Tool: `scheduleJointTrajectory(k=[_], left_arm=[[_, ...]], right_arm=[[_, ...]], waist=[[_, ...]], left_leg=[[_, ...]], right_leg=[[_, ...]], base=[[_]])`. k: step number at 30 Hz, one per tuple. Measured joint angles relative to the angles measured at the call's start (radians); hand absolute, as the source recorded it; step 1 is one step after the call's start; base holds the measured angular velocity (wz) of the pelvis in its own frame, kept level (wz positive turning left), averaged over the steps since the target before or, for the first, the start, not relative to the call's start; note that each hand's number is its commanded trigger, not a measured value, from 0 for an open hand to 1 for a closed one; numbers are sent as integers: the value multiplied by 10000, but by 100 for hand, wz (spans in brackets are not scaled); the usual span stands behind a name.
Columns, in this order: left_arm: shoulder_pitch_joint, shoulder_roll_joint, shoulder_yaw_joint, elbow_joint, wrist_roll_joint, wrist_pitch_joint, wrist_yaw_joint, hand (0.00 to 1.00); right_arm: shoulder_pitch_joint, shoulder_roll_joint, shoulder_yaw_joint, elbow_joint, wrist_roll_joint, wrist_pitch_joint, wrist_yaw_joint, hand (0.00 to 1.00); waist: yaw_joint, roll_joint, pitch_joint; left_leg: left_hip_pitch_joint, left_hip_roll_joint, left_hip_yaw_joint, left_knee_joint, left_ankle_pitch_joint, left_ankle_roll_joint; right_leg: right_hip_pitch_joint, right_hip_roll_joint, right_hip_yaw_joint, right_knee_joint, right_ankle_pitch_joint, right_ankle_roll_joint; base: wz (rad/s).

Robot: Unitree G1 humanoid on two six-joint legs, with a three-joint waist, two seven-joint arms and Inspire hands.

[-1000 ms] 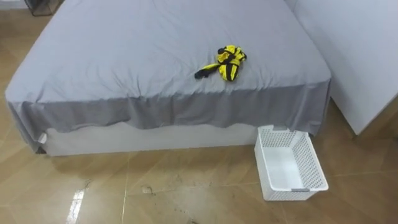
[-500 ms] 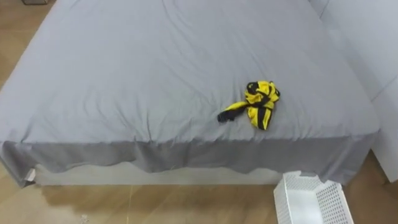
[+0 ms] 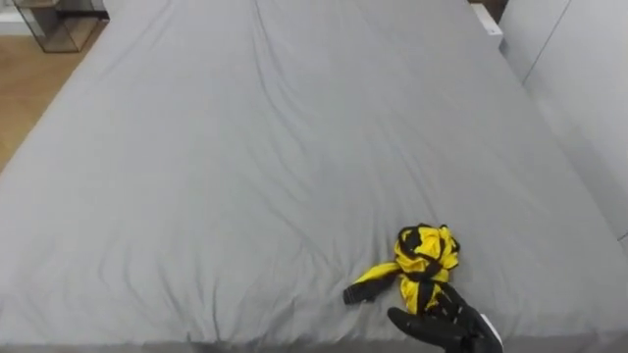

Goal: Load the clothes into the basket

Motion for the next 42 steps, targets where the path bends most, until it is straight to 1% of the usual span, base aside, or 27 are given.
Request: scheduleJointTrajectory(k=[1,2,3,4,5,6,8,9,10,11,12,13,15,17,19,21,22,24,26,28,31,32,33,34,37,39,42], left_arm=[[10,-16,5,0,-208,-63,-1,0],[-9,-4,23,15,-285,-107,-11,0],[51,33,5,19,-331,-138,10,0],[60,40,-96,86,-307,-137,44,0],[46,65,-113,131,-303,-143,52,0],[34,63,-142,192,-301,-150,51,0],[57,89,-249,353,-325,-144,44,0],[58,92,-272,384,-341,-129,44,0],[-10,83,-302,426,-349,-72,41,0],[-91,71,-306,448,-341,-27,35,0],[-141,62,-304,507,-329,69,17,0],[-313,70,-294,658,-327,109,-7,0],[-415,86,-288,752,-327,188,-83,0],[-440,86,-281,764,-320,280,-118,0],[-537,130,-262,760,-314,376,-166,0],[-605,130,-292,735,-325,420,-194,0],[-633,130,-298,743,-330,463,-190,0],[-692,137,-295,826,-329,526,-179,0],[-723,161,-296,852,-326,575,-165,0],[-726,188,-301,851,-327,585,-172,0],[-753,222,-297,842,-336,597,-313,0],[-754,222,-291,845,-354,605,-351,0],[-764,221,-292,849,-468,632,-392,0],[-777,221,-291,855,-542,662,-405,0],[-854,223,-298,887,-571,748,-488,0],[-866,223,-283,912,-634,763,-526,0],[-900,215,-284,997,-636,776,-556,0]], right_arm=[[10,-15,-102,-198,35,9,-139,0],[3,22,-172,-263,38,23,-206,0],[12,34,-86,-396,-12,40,-302,0],[13,-51,-27,-534,-97,39,-346,0],[-1,-150,-29,-632,-154,39,-481,0],[-4,-155,-45,-748,-192,32,-596,0],[-101,-159,-40,-1002,-360,-71,-780,0],[-146,-160,-28,-1017,-360,-79,-817,0],[-303,-169,-28,-1025,-452,-87,-911,0],[-393,-174,-28,-1028,-541,-90,-956,0],[-560,-188,-27,-1070,-845,-91,-1010,0],[-707,-189,-19,-1111,-1059,-94,-1018,0],[-895,-194,51,-1111,-1217,-118,-1028,0],[-914,-198,220,-1111,-1169,-249,-1022,0],[-1012,-187,531,-1109,-1167,-267,-994,0],[-1120,-158,643,-1050,-1194,-274,-1009,0],[-1249,-157,757,-909,-1221,-277,-1024,0],[-1441,-145,844,-639,-1314,-294,-1024,0],[-1657,-141,844,-426,-1463,-298,-1024,0],[-1908,-142,852,18,-1591,-315,-1030,0],[-2204,-189,838,570,-1724,-437,-1030,0],[-2256,-202,838,699,-1728,-488,-1029,33],[-2394,-205,848,1082,-1727,-623,-1025,77],[-2544,-205,835,1503,-1752,-793,-1024,100],[-2810,-271,718,2186,-1687,-1060,-1086,100],[-3015,-412,562,2584,-1534,-1083,-1100,100],[-3286,-703,421,3448,-1132,-1114,-1065,100]], waist=[[-4,-4,-15],[-16,-4,-82],[-26,-135,-190],[-119,-302,-206],[-63,-317,-202],[-69,-303,-199],[-199,-286,-183],[-226,-229,-147],[-325,-210,-124],[-352,-176,-103],[-361,-140,-94],[-337,-123,-83],[-315,-141,-72],[-260,-155,-70],[-260,-180,-68],[-261,-209,-67],[-260,-255,-46],[-256,-329,-11],[-247,-376,-6],[-235,-371,-3],[-69,-355,1],[-34,-348,2],[13,-341,6],[-4,-322,9],[-3,-287,10],[8,-266,8],[36,-188,-32]], left_leg=[[-202,-137,-349,-1543,99,-51],[-233,-214,-331,-1725,260,294],[-66,-501,-176,-2206,408,455],[108,-723,28,-2556,586,615],[324,-886,152,-2850,672,686],[398,-968,155,-2982,702,717],[695,-1221,133,-3586,745,775],[713,-1258,129,-3673,783,802],[676,-1311,95,-3729,810,827],[632,-1335,89,-3755,815,835],[488,-1371,91,-3814,849,856],[372,-1426,97,-3935,934,867],[339,-1540,99,-4143,1103,877],[340,-1558,102,-4248,1148,860],[154,-1564,68,-4240,1181,843],[34,-1567,58,-4241,1192,844],[5,-1567,61,-4243,1193,844],[-14,-1564,60,-4248,1193,844],[-88,-1542,66,-4244,1192,848],[-101,-1549,72,-4243,1192,850],[-196,-1524,63,-4239,1193,853],[-200,-1518,60,-4247,1193,853],[-212,-1510,45,-4251,1193,853],[-242,-1511,-6,-4251,1192,853],[-313,-1521,-163,-4255,1193,851],[-364,-1520,-172,-4266,1193,851],[-388,-1521,-173,-4271,1197,848]], right_leg=[[-160,-21,178,192,-129,134],[-308,-112,310,424,-264,231],[-678,-360,423,847,-436,454],[-788,-520,430,894,-471,556],[-746,-644,439,808,-439,646],[-715,-694,420,725,-419,674],[-591,-880,305,498,-372,750],[-602,-911,239,492,-365,761],[-651,-966,105,498,-369,767],[-710,-984,52,509,-373,773],[-878,-1028,-14,532,-380,785],[-1015,-1071,-44,550,-380,786],[-1183,-1129,-73,546,-380,786],[-1241,-1145,-184,528,-380,785],[-1342,-1177,-495,501,-380,784],[-1459,-1195,-586,504,-380,784],[-1498,-1214,-682,503,-379,784],[-1501,-1221,-766,476,-379,784],[-1500,-1239,-814,330,-369,772],[-1508,-1251,-858,317,-356,779],[-1555,-1227,-919,230,-296,769],[-1552,-1220,-923,206,-285,764],[-1552,-1211,-946,185,-276,753],[-1553,-1207,-1005,169,-270,744],[-1564,-1214,-1184,169,-264,735],[-1623,-1209,-1191,165,-256,722],[-1628,-1201,-1205,146,-229,717]], base=[[-46],[-42],[-27],[-29],[-20],[-21],[-4],[7],[10],[8],[0],[0],[0],[0],[2],[3],[0],[2],[0],[0],[0],[0],[5],[8],[14],[3],[1]])
